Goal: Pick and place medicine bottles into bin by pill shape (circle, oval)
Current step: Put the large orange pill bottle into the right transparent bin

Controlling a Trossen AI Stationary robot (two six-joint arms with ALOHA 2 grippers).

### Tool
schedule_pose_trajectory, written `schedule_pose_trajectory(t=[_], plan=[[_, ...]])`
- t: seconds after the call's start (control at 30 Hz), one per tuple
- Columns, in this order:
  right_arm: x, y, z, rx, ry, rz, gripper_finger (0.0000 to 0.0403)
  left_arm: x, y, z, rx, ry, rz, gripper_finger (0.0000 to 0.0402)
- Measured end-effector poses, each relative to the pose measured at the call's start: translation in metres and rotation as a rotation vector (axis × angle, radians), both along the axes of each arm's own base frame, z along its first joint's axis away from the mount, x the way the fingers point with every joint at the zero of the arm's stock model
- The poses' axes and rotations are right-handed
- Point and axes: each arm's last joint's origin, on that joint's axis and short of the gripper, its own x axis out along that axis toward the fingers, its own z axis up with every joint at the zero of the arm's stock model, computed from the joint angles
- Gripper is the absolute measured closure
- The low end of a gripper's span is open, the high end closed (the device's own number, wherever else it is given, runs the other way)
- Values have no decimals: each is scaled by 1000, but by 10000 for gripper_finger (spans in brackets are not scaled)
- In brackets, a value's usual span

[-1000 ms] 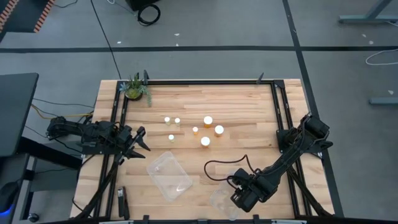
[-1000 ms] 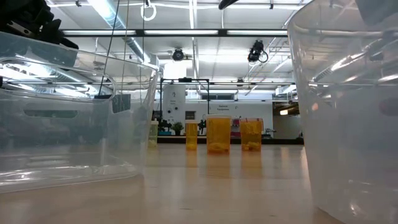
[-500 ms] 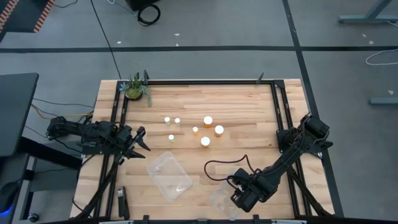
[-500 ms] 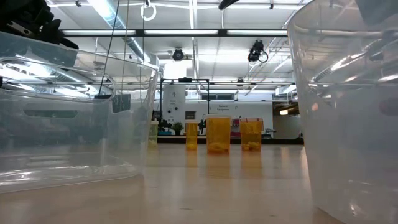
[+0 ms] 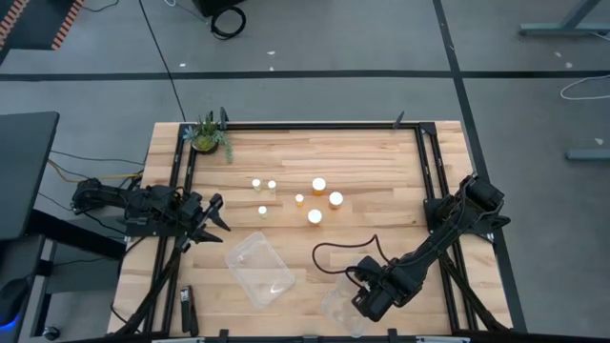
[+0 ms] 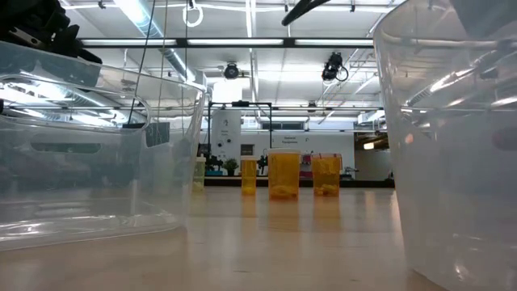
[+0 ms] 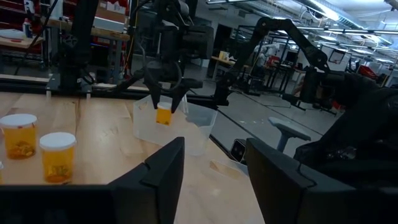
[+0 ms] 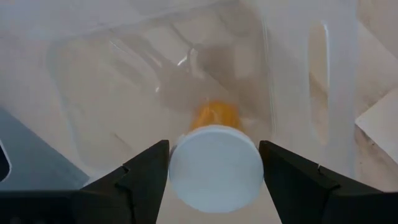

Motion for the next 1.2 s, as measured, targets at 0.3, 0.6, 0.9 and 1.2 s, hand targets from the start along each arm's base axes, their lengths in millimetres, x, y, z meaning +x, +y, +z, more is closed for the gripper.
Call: schedule_pose_trajectory(t=[0.3, 0.6, 0.9, 1.2], plan=[[2, 0, 3, 13, 1, -2, 147, 0, 0, 0, 0, 0, 0, 221], [5, -8, 13, -42, 35, -11, 147, 0, 0, 0, 0, 0, 0, 223], [15, -19, 14, -50, 35, 27, 147, 0, 0, 0, 0, 0, 0, 225], [36, -35, 34, -87, -29, 123, 147, 0, 0, 0, 0, 0, 0, 221]])
